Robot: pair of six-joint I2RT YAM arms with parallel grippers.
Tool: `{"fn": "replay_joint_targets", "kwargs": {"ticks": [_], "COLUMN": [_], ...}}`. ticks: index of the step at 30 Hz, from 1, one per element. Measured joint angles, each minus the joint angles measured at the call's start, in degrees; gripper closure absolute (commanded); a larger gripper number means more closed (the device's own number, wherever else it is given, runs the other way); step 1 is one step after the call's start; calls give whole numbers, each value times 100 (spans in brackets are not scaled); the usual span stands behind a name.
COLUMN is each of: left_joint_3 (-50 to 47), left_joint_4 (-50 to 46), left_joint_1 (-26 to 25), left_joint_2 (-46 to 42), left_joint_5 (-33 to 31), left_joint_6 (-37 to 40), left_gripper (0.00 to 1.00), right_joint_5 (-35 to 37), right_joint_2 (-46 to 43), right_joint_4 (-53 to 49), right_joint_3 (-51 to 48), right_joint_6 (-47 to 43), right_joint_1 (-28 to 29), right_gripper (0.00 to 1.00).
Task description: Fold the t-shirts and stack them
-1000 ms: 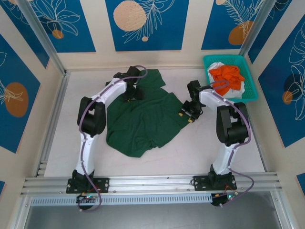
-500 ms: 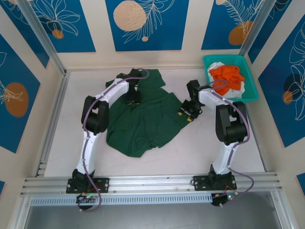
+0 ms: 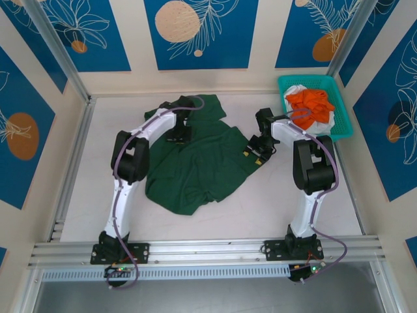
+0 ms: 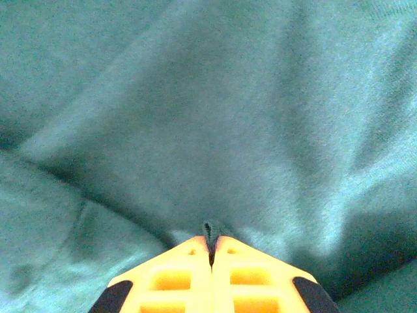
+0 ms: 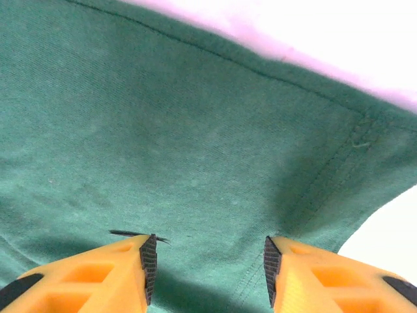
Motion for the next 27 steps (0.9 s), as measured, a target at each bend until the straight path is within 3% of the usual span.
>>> {"fn": "replay_joint_targets", "kwargs": {"ticks": [7,14,20,27], "left_joint_3": [-2190,-4400,-5624,-5759], "left_joint_4": [826,1615,1902,2138], "left_joint_1": [382,1888,3189,4629], "left_joint_2": [-2153,-4186,-4741,-4732], "left_joint_5": [-332,-483,-275,-66], "left_joint_6": [-68,-317,-435,-433], "left_gripper": [100,100,100,100], "right_joint_5": [-33,-52,-55,-50], "right_joint_2": [310,498,601,695], "right_joint_4": [33,-85,-219,-358], "right_joint_3": [192,411,557,717], "right_joint_6": [-9,-17,-17,-42], "right_joint_1": [-83,-138,-142,-146], "right_gripper": [51,51,51,51]}}
